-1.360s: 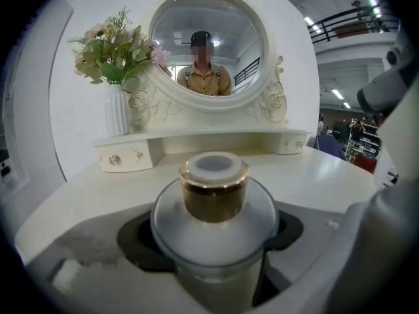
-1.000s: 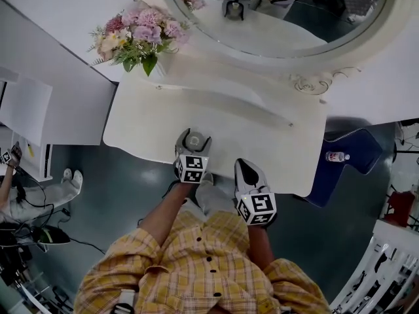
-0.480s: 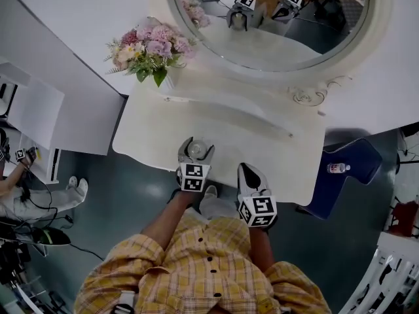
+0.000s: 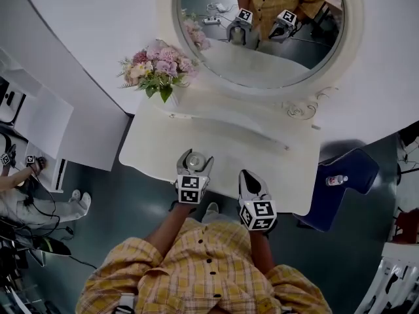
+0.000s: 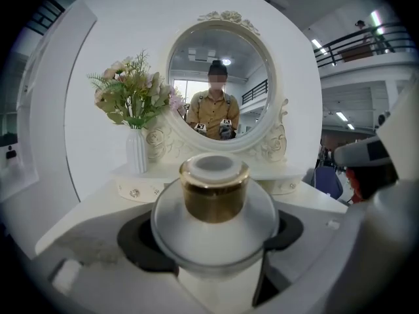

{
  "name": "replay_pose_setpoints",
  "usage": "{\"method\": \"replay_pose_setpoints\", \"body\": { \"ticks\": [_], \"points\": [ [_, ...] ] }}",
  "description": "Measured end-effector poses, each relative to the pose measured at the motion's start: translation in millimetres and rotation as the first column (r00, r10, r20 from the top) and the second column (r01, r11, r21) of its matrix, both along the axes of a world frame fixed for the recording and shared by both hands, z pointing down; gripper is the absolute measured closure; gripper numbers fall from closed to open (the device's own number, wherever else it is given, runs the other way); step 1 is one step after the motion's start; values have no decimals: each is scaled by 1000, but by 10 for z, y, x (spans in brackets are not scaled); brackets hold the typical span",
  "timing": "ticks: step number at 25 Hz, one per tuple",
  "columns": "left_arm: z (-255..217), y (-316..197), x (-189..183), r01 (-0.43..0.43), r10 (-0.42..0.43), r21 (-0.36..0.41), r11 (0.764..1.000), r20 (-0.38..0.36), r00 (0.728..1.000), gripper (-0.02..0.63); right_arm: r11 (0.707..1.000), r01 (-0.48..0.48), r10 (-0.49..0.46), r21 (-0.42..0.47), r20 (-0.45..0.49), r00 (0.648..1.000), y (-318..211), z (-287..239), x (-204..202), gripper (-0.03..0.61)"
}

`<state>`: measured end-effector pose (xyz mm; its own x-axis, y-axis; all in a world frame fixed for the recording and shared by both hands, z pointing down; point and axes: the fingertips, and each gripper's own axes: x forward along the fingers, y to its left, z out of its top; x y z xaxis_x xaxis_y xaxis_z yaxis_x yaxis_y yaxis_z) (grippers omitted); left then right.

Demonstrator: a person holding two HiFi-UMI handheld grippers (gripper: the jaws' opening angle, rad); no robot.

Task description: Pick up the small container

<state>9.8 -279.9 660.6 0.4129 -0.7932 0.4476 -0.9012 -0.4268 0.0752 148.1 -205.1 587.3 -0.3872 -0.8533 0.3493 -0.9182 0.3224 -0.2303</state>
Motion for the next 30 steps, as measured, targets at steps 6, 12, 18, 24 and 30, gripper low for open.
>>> {"method": "replay_pose_setpoints", "body": {
  "ticks": [6, 12, 18, 24, 30],
  "points": [
    [-313, 80, 22, -16, 17, 41, 999, -28, 999, 278, 999, 14, -14, 37, -1, 1000, -10, -175, -34, 577],
    [-548, 132, 33, -28, 32, 78, 997, -49, 998, 278, 997, 31, -31, 65, -6, 1000, 1, -307, -65, 577],
    [-780, 208, -20, -28, 35, 108, 994, -66, 997, 278, 997, 36, -36, 75, 9, 999, 81, -403, -99, 577],
    [-1014, 282, -22, -33, 45, 149, 988, -76, 996, 278, 995, 28, -29, 96, 9, 1000, 160, -512, -110, 577],
    [-1247, 316, -54, -28, 46, 194, 981, -87, 995, 278, 993, 4, -6, 118, 15, 1000, 149, -647, 8, 577]
  ]
}}
